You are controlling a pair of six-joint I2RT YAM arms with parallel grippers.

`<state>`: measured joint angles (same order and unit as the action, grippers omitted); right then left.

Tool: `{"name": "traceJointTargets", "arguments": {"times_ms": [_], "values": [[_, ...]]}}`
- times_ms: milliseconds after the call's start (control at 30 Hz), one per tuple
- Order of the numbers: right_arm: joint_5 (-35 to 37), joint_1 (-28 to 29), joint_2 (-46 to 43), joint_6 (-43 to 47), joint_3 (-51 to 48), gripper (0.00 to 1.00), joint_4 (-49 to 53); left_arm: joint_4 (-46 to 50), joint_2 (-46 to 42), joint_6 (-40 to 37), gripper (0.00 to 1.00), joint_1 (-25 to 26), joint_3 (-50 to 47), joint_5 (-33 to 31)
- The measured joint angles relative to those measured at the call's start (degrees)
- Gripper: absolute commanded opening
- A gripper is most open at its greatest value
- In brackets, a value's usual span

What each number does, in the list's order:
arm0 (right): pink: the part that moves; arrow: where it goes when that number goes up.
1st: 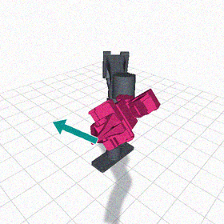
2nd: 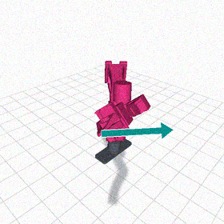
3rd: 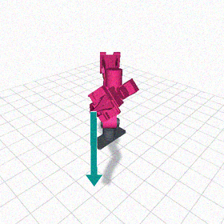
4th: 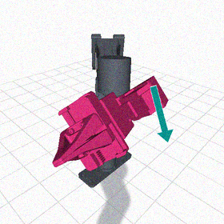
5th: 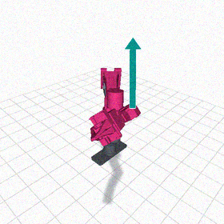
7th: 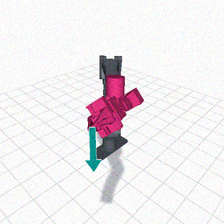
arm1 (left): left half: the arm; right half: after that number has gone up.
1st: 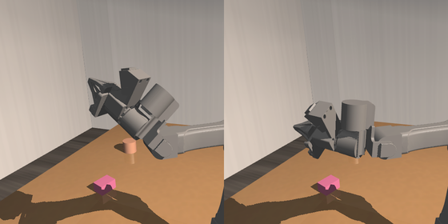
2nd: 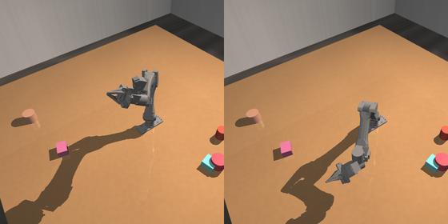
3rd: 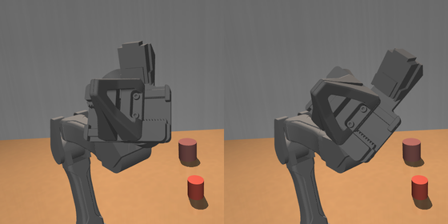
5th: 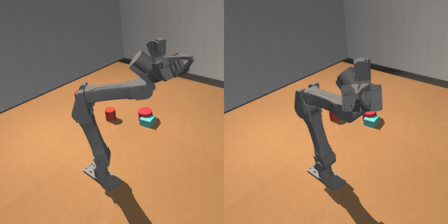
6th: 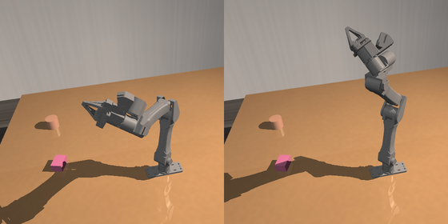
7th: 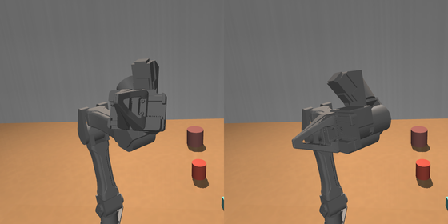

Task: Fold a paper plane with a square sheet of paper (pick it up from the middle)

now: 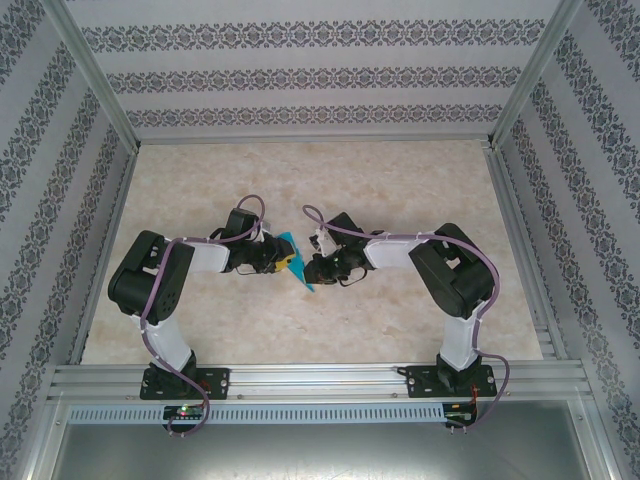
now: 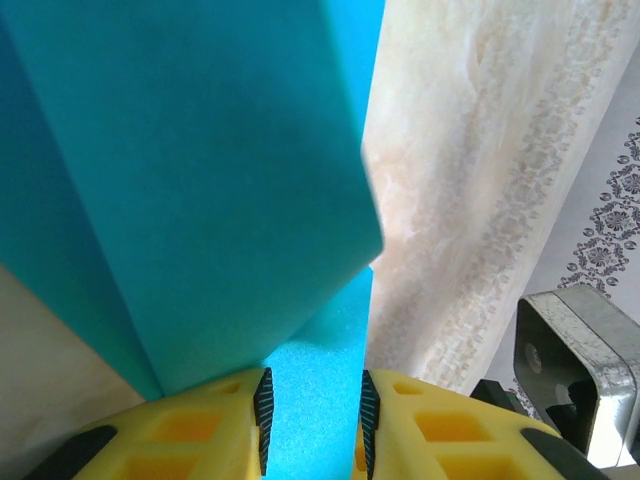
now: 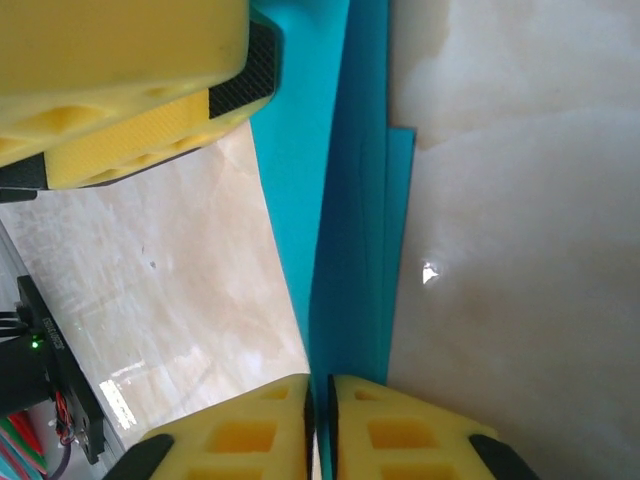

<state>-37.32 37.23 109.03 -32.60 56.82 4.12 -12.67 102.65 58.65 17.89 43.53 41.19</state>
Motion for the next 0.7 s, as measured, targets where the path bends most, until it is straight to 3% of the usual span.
{"name": "traceJointTargets", "arguments": {"times_ms": [400,700], "values": [[0.5,0.0,-0.3,0.1,0.1,0.15,1.1,0.1,0.0,-0.2,0.33,0.0,0.0,0.0],[0.7,0.0,-1.2,0.1,0.0,0.11,3.2,0.3,0.0,-0.4,0.31,0.0,0.0,-0.1]]}}
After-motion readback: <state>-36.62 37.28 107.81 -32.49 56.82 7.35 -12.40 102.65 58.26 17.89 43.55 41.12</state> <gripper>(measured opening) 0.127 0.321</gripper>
